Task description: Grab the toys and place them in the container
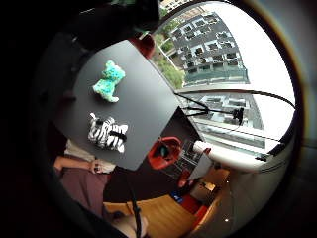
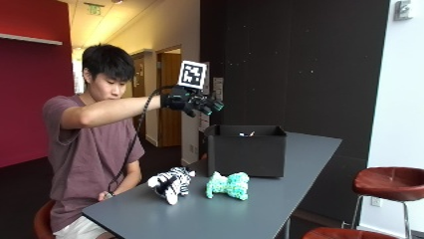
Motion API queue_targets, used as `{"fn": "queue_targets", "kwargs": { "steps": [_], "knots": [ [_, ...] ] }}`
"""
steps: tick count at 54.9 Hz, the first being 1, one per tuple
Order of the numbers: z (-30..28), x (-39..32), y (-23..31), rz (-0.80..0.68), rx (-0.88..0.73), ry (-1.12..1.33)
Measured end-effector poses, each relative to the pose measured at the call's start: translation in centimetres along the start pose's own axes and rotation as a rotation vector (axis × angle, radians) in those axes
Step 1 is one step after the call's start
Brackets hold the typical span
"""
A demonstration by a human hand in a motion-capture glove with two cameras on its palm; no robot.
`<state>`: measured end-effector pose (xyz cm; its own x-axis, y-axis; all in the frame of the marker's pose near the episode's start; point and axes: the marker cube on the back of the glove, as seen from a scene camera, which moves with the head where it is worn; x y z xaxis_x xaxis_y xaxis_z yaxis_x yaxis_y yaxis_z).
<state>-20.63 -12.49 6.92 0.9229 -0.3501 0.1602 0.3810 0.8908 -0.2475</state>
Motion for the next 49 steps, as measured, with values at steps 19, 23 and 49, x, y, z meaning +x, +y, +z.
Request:
{"fn": "queue_targets", "kwargs": {
  "steps": [19,23,49],
  "knots": [
    [19.5,4.4,3.3,0.117,-0.232,-0.035],
    [24.0,5.7,3.7,0.055,-0.308,0.107],
    [27.9,5.2,2.1,0.049,-0.152,-0.037]
  ]
}}
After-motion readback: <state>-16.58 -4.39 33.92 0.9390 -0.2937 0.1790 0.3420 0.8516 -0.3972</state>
